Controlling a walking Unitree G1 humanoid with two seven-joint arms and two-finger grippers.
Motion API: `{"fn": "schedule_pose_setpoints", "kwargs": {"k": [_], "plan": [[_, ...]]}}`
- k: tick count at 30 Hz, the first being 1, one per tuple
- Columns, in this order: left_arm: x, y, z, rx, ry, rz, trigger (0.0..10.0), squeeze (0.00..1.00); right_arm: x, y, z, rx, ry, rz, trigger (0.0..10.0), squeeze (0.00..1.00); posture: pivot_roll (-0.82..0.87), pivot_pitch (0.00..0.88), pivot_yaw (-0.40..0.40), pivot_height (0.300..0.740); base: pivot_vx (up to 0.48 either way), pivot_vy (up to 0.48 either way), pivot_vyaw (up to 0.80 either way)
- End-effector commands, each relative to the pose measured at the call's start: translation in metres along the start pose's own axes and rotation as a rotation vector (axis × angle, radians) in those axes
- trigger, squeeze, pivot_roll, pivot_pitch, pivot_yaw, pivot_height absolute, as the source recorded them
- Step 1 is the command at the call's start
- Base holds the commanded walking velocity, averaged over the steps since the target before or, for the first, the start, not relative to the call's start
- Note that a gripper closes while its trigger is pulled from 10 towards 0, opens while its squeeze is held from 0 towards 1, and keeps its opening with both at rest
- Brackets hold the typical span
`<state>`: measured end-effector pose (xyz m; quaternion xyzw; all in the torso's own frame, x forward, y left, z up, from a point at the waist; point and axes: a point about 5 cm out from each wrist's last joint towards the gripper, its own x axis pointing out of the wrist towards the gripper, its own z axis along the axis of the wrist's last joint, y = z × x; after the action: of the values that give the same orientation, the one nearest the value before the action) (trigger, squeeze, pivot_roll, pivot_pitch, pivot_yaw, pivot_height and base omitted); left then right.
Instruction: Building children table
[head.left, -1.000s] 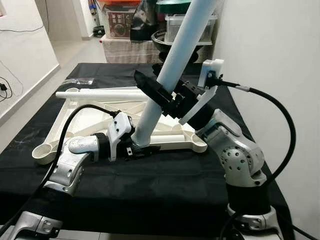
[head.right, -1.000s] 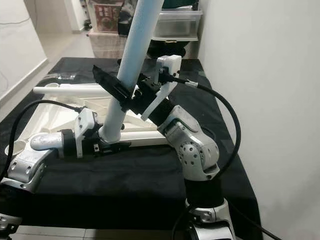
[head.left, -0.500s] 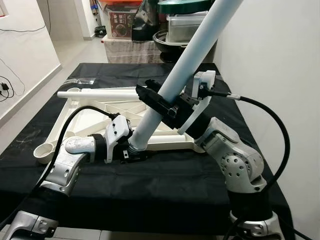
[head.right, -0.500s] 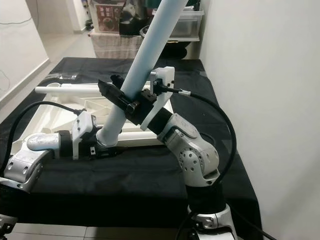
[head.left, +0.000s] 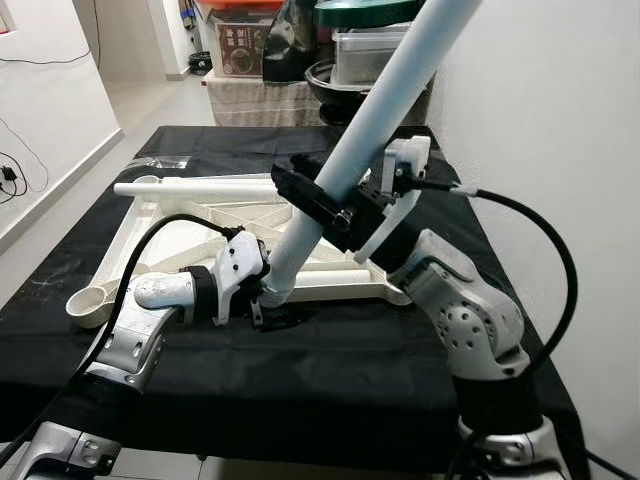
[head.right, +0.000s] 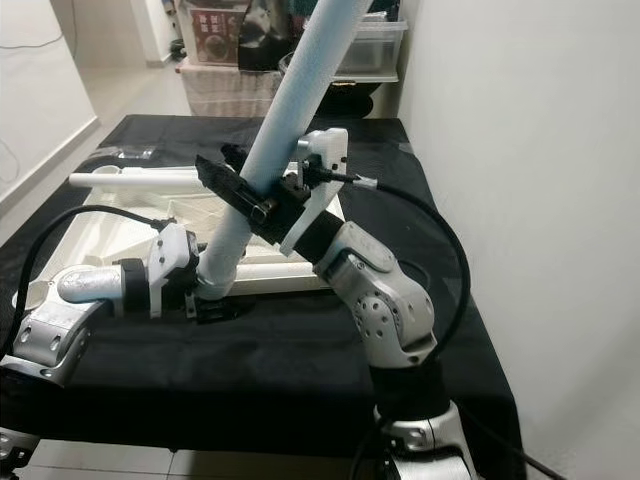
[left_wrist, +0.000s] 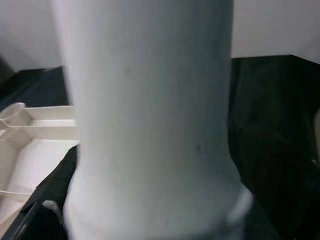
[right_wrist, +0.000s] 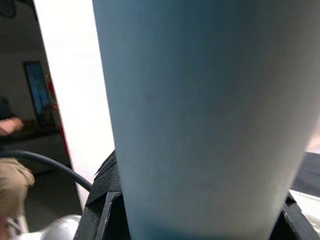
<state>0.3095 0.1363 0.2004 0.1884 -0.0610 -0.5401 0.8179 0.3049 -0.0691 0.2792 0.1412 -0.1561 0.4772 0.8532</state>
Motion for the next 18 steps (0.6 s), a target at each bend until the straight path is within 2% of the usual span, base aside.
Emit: {"fn": "schedule_pose_setpoints", "kwargs": {"k": [1,2,3,4,5,6,7,8,9,10,12,13,15,18], "plan": [[-0.003,0.004,0.008,0.024,-0.036,0.064,10.0,1.0,-0.005,-0.02,0.003,-0.082,0.018,-0.093,0.0,0.0,-0.03,0.0,0.002,0.74,0.0,0.0,0.0],[-0.003,0.004,0.008,0.024,-0.036,0.064,10.0,1.0,-0.005,-0.02,0.003,-0.082,0.018,-0.093,0.0,0.0,-0.03,0.0,0.002,0.74,0.0,0.0,0.0],[-0.006,0.004,0.008,0.019,-0.04,0.102,10.0,1.0,-0.008,-0.032,0.005,-0.116,0.031,-0.161,0.0,0.0,-0.03,0.0,0.001,0.74,0.0,0.0,0.0],[-0.006,0.004,0.008,0.019,-0.04,0.102,10.0,1.0,-0.008,-0.032,0.005,-0.116,0.031,-0.161,0.0,0.0,-0.03,0.0,0.001,0.74,0.0,0.0,0.0],[-0.009,0.003,0.009,0.005,-0.052,0.128,10.0,0.99,-0.011,-0.044,0.008,-0.152,0.04,-0.233,0.0,0.0,-0.03,0.0,-0.002,0.74,0.0,0.0,0.0],[-0.009,0.003,0.009,0.005,-0.052,0.128,10.0,0.99,-0.011,-0.044,0.008,-0.152,0.04,-0.233,0.0,0.0,-0.03,0.0,-0.002,0.74,0.0,0.0,0.0],[-0.012,0.001,0.009,-0.01,-0.064,0.145,10.0,0.0,-0.014,-0.052,0.009,-0.179,0.046,-0.285,0.0,0.0,-0.02,0.0,-0.003,0.74,0.0,0.0,0.0],[-0.012,0.001,0.009,-0.01,-0.064,0.145,10.0,0.0,-0.014,-0.052,0.009,-0.179,0.046,-0.285,0.0,0.0,-0.02,0.0,-0.003,0.74,0.0,0.0,0.0],[-0.014,-0.006,0.006,-0.018,-0.066,0.159,10.0,0.0,-0.018,-0.063,0.01,-0.223,0.058,-0.353,0.0,0.0,-0.02,0.0,-0.009,0.74,0.0,0.0,0.0],[-0.014,-0.006,0.006,-0.018,-0.066,0.159,10.0,0.0,-0.018,-0.063,0.01,-0.223,0.058,-0.353,0.0,0.0,-0.02,0.0,-0.009,0.74,0.0,0.0,0.0],[-0.016,-0.016,0.002,-0.05,-0.071,0.185,10.0,0.0,-0.024,-0.076,0.01,-0.284,0.07,-0.467,0.0,0.0,-0.01,0.0,-0.017,0.74,0.0,0.0,0.0],[-0.017,-0.023,-0.003,-0.083,-0.069,0.216,10.0,0.0,-0.027,-0.081,0.007,-0.348,0.093,-0.51,0.0,0.0,0.0,0.0,-0.018,0.74,0.0,0.0,0.0],[-0.017,-0.031,-0.01,-0.125,-0.059,0.262,10.0,0.0,-0.03,-0.086,0.0,-0.432,0.136,-0.543,0.0,0.0,0.0,0.0,-0.021,0.74,0.0,0.0,0.0],[-0.017,-0.034,-0.012,-0.133,-0.053,0.277,10.0,0.0,-0.031,-0.087,-0.003,-0.456,0.152,-0.547,0.0,0.0,0.0,0.0,-0.021,0.74,0.0,0.0,0.0]]}}
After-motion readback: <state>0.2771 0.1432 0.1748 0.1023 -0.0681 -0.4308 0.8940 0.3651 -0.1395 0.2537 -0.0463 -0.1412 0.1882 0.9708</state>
